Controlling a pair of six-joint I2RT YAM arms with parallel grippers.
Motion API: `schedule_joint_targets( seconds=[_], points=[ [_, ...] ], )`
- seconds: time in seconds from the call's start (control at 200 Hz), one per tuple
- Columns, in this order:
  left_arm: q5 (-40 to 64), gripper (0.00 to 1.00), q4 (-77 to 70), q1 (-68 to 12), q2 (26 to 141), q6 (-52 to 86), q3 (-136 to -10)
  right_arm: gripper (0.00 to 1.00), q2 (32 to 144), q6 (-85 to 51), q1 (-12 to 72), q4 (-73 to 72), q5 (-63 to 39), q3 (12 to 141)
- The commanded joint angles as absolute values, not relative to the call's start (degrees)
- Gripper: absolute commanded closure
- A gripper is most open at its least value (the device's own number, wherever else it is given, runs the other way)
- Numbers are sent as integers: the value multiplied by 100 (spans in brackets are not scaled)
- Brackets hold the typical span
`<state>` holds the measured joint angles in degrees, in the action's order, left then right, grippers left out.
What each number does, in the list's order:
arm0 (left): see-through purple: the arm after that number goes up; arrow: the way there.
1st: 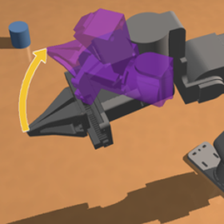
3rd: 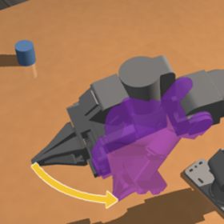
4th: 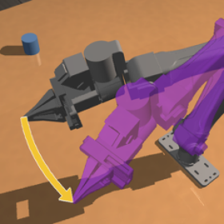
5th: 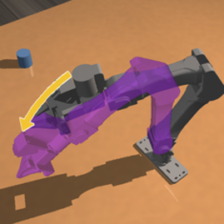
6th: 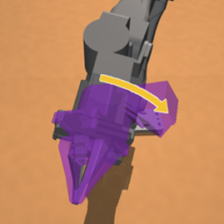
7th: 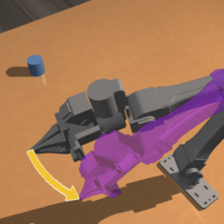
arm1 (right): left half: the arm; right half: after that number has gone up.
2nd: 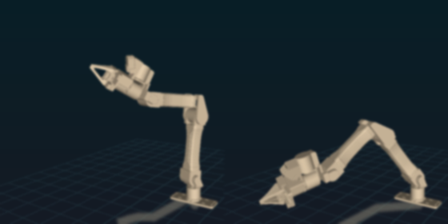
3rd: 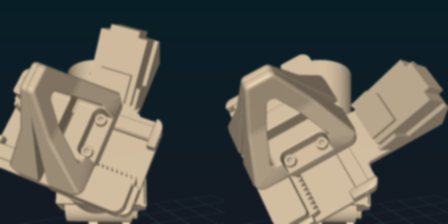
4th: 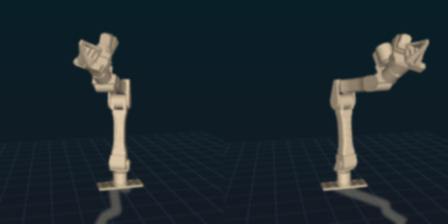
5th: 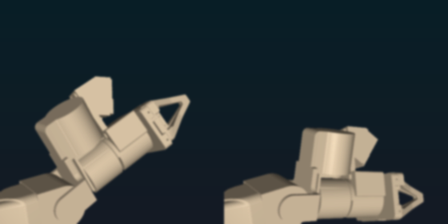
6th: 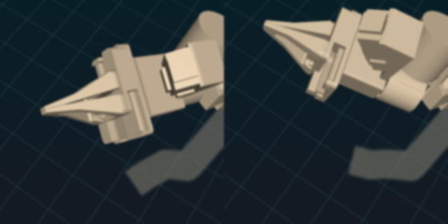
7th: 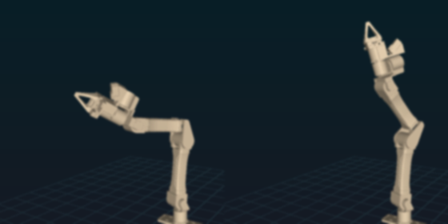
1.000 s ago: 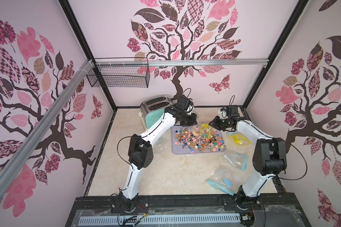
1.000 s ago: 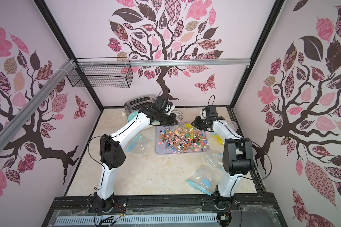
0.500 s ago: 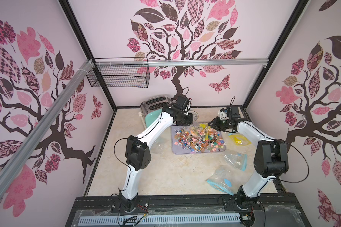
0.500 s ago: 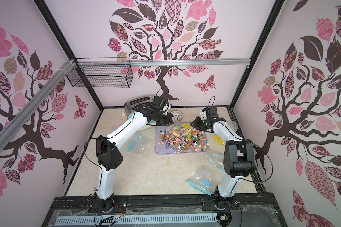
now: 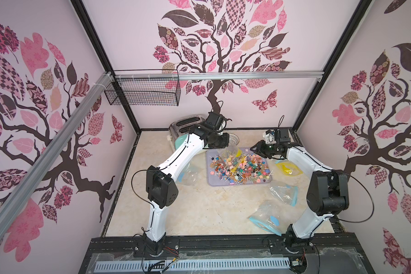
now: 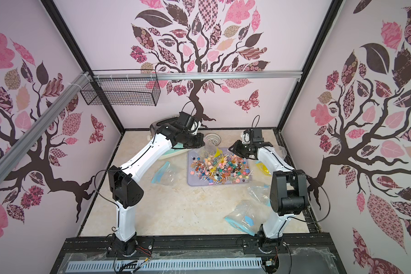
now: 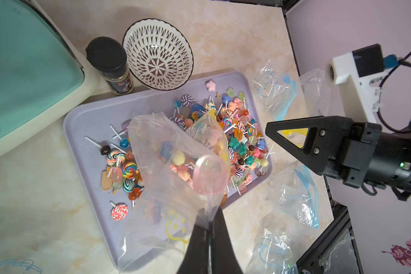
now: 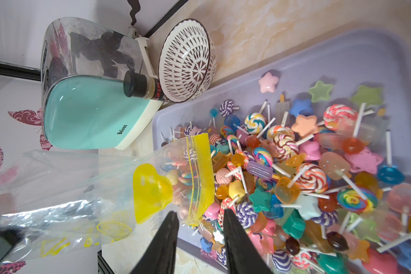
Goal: Pour candies out of the ziploc bag
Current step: 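Pour the candies out of the ziploc bag onto the tray.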
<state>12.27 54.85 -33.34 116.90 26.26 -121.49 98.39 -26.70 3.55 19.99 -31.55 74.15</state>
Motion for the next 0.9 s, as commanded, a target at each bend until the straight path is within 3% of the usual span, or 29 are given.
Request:
schedule_joint_targets(
  seconds=[0.0,0.7,0.895],
  points=[
    [1078,100,5671,-3287,11399,2455,-12237,62,9652,-2584,327,2050,-3219,7313],
    [951,100,6353,-3295,11302,2182,-12926,56,9573,-2608,328,1959,-3293,7225],
    [427,100,6547,-3281,11058,2145,-12981,56,9529,-2589,327,1968,-3310,7217]
  ],
)
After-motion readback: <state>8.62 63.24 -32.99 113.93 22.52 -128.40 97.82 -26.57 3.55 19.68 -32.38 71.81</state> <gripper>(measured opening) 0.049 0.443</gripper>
